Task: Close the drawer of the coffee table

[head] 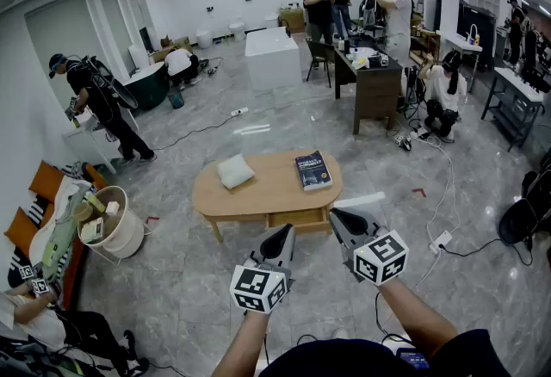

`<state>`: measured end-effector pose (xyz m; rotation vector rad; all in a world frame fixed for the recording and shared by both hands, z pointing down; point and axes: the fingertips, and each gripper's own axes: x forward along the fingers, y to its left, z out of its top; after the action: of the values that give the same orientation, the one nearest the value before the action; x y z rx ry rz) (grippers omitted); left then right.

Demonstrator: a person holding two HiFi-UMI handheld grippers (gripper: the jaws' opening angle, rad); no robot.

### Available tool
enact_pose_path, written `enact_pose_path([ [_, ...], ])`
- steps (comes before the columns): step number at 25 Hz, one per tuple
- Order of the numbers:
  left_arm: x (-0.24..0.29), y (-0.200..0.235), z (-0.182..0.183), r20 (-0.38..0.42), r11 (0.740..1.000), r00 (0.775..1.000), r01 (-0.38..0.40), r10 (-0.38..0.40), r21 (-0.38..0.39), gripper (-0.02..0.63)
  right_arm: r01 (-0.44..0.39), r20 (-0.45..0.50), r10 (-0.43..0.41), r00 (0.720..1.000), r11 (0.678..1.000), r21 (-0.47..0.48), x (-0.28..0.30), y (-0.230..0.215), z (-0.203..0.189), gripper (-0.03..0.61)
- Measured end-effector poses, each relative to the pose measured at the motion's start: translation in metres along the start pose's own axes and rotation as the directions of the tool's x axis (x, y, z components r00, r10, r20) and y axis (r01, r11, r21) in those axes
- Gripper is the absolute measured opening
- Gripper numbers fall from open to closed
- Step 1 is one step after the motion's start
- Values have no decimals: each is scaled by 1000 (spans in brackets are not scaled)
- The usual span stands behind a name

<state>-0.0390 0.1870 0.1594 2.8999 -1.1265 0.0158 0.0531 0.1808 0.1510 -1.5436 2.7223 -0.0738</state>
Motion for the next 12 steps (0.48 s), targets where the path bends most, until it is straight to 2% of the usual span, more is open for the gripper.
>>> enact_pose_path([
  [7,7,5,1,2,1000,1000,-2,2,-10,0,-23,55,21,998,999,33,3,-5,8,14],
  [12,13,3,0,-4,1000,1000,-8,8,-17,0,-19,43,18,999,999,35,4,-13,5,13],
])
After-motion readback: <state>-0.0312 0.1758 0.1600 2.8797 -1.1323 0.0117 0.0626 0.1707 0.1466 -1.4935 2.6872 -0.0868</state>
